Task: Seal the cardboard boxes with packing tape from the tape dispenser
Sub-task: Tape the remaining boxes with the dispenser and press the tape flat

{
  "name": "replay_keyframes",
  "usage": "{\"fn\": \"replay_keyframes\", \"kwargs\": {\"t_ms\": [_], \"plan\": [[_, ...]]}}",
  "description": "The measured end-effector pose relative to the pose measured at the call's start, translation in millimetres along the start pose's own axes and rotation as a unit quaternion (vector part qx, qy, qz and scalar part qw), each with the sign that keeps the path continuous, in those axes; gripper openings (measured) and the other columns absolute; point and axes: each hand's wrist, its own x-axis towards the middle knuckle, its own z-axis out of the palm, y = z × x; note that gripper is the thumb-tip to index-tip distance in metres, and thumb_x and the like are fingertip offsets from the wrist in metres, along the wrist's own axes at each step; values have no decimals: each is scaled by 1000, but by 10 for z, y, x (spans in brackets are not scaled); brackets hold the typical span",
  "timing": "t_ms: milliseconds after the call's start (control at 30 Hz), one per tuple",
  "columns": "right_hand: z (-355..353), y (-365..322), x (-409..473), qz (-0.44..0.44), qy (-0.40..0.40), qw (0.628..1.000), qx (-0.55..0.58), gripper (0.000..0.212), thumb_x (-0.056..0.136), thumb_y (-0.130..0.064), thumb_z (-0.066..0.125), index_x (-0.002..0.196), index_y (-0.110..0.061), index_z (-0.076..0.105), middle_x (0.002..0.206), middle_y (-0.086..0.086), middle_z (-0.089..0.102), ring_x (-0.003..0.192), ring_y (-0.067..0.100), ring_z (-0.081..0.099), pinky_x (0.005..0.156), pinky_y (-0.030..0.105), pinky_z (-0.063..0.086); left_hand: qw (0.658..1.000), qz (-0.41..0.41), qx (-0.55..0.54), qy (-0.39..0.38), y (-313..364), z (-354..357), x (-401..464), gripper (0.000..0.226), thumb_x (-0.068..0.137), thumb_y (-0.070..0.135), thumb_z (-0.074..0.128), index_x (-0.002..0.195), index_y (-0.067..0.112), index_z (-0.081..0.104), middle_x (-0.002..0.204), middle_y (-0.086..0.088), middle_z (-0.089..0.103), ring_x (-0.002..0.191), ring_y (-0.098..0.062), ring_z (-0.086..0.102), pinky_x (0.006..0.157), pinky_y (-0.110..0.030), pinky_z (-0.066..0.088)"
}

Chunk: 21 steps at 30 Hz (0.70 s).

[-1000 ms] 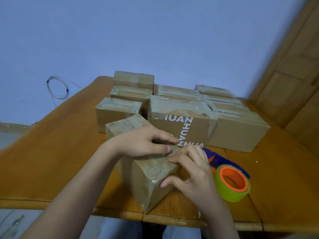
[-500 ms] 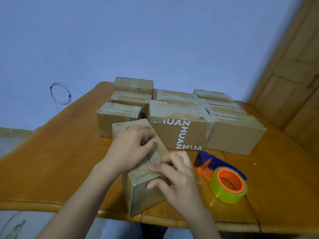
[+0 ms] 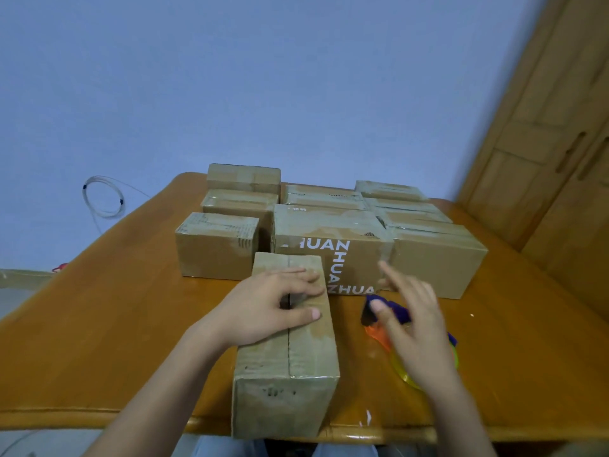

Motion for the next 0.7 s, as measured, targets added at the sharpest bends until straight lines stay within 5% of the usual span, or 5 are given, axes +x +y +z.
{"fn": "replay_keyframes", "kwargs": {"t_ms": [67, 167, 333, 533, 700], "plan": [[-180, 266, 109, 76, -21, 994, -78, 61, 90, -33, 62, 145, -28, 35, 120, -10, 54, 121, 10, 38, 94, 21, 31, 1000, 11, -15, 9, 1, 18, 30, 42, 89, 49, 59, 130, 37, 57, 145, 20, 41, 136, 9, 27, 115, -26, 25], [-413, 614, 240, 193, -183, 945, -188, 78, 85, -26, 70, 150, -19, 27, 140, 3, 46, 133, 21, 31, 107, 31, 28, 999, 12, -40, 16, -1, 20, 64, 38, 88, 44, 63, 124, 34, 62, 141, 18, 48, 132, 8, 34, 113, -25, 28], [-312, 890, 301, 273, -342, 862, -253, 75, 83, -24, 72, 147, -24, 32, 139, 5, 52, 118, 19, 55, 87, 24, 47, 997, 11, -64, 35, -1, 38, 102, 32, 88, 41, 64, 118, 32, 67, 132, 19, 56, 125, 10, 43, 106, -18, 34], [-158, 985, 201, 244, -252, 897, -269, 35, 76, -18, 73, 108, -29, 66, 97, -4, 70, 93, 18, 64, 70, 31, 52, 990, 23, -121, 63, -44, 12, 71, 13, 87, 31, 68, 95, 25, 76, 105, 19, 67, 108, 3, 57, 95, -19, 44], [-370, 761, 303, -11, -13, 984, -175, 59, 51, 19, 57, 92, -21, 73, 91, -12, 65, 93, 24, 62, 77, 29, 48, 975, -15, -176, 135, -82, -232, 85, 24, 88, 35, 63, 76, 15, 68, 78, 10, 64, 78, -3, 60, 72, -14, 44]]}}
